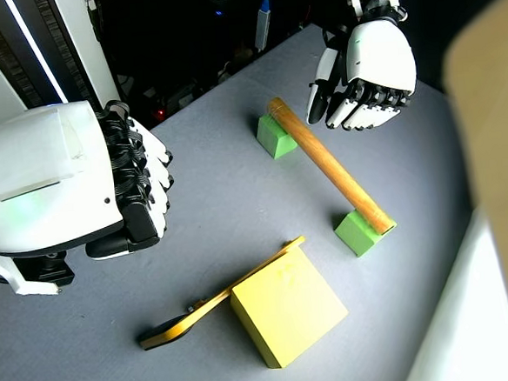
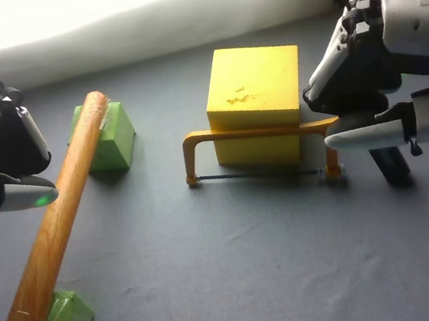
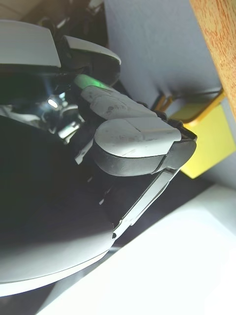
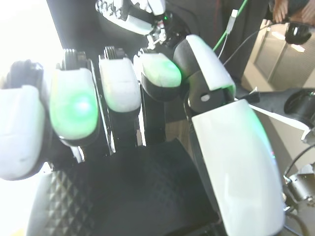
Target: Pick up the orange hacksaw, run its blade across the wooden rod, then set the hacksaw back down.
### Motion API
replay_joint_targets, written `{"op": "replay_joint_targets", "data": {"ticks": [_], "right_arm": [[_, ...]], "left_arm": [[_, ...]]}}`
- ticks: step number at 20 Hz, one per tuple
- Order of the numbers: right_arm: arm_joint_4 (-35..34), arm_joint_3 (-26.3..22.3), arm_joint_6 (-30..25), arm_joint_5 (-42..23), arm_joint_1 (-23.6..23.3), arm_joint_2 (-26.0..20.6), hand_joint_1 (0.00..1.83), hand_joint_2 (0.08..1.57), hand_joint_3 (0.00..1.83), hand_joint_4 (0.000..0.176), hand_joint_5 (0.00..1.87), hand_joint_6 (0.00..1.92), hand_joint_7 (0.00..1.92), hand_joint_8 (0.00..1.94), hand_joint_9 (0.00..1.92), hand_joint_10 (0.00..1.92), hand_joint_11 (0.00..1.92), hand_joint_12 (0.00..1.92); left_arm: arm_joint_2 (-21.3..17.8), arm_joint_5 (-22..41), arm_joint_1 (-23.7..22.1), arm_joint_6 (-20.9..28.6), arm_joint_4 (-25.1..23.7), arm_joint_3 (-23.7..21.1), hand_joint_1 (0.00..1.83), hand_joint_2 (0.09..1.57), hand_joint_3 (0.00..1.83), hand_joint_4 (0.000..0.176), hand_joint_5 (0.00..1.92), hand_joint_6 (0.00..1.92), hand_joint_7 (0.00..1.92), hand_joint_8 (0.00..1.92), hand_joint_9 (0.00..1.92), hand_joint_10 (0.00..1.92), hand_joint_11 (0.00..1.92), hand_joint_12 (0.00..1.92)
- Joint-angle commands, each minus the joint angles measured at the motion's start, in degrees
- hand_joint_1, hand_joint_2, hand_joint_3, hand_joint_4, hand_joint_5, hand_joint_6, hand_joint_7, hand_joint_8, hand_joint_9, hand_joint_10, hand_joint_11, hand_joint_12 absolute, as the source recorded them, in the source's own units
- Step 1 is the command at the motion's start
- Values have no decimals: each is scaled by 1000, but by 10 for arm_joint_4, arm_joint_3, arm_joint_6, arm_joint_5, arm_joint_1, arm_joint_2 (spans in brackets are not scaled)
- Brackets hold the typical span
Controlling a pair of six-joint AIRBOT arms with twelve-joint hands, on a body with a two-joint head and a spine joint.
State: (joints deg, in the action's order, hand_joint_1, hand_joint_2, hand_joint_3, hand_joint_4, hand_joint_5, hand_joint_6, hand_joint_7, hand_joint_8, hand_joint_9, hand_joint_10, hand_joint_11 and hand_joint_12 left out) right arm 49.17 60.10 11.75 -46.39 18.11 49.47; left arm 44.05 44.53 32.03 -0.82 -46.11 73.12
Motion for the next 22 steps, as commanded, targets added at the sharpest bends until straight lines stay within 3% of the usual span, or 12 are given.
{"op": "replay_joint_targets", "data": {"ticks": [1,5,7,10,14,17,19,22], "right_arm": [[-34,-3,-6,-51,-6,-5,175,1028,110,0,116,51,126,51,123,90,0,613],[-34,-9,9,-51,-14,-4,126,1070,4,0,121,1,128,0,118,4,0,530],[-34,-9,-7,-48,-14,-4,150,1067,1,0,129,3,127,2,113,4,0,476],[-34,-8,-35,-27,-14,-5,152,1073,1,0,131,1,140,3,128,5,0,536],[-66,-22,-59,39,-28,-11,143,1091,4,0,129,2,145,2,149,4,0,600],[-86,-12,-97,41,-18,-20,141,1093,4,0,125,2,143,1,147,3,0,591],[-106,-11,-137,55,-5,-16,389,1035,0,0,114,1,143,1,178,8,0,687],[-136,-16,-155,90,4,-16,591,1030,0,0,109,1,138,0,175,1,0,704]], "left_arm": [[-4,39,-4,0,31,5,129,1169,115,0,117,60,111,54,79,77,0,406],[-4,39,-5,0,31,11,24,1226,0,0,137,3,107,2,126,5,0,303],[-2,39,-6,0,31,14,20,1233,2,0,109,0,78,0,90,0,0,300],[-2,39,-8,-1,31,14,27,1218,0,0,94,0,88,0,109,3,0,468],[-5,64,-27,0,13,27,35,1212,0,0,94,1,84,1,118,4,0,458],[-7,88,-24,0,0,33,34,1212,0,0,95,1,84,1,119,3,0,462],[-11,102,-25,0,-21,33,67,1209,0,0,105,5,81,2,116,3,0,388],[-14,112,-18,0,-35,39,51,1208,0,0,123,4,84,1,116,0,0,368]]}}
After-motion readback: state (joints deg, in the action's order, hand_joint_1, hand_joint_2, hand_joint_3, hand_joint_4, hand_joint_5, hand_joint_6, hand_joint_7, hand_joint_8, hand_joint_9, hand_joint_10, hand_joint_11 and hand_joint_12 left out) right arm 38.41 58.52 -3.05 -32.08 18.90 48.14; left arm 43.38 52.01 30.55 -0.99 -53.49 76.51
